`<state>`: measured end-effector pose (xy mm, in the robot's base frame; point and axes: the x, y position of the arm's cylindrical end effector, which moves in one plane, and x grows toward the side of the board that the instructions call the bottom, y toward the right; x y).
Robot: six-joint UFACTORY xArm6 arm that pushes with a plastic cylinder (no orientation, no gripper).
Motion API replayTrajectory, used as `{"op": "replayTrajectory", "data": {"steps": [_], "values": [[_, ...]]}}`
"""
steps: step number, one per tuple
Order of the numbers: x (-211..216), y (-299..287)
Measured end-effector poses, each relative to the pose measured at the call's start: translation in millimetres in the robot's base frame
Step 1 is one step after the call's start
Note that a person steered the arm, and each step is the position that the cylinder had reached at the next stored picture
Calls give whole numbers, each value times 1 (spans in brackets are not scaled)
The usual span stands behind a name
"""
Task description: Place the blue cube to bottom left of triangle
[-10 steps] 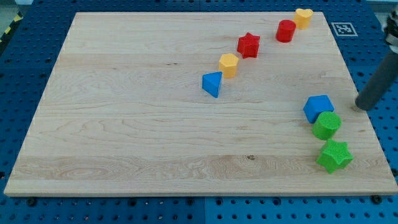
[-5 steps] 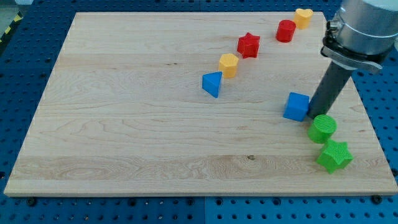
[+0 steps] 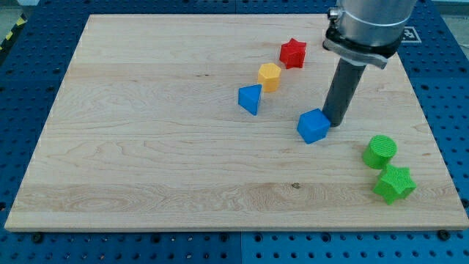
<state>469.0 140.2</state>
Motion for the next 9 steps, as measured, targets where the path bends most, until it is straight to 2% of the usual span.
{"op": "replayTrajectory", "data": {"steps": [2,4,6,9], "values": [[26,-17],[28,-30],[48,-40],[39,-84]]}}
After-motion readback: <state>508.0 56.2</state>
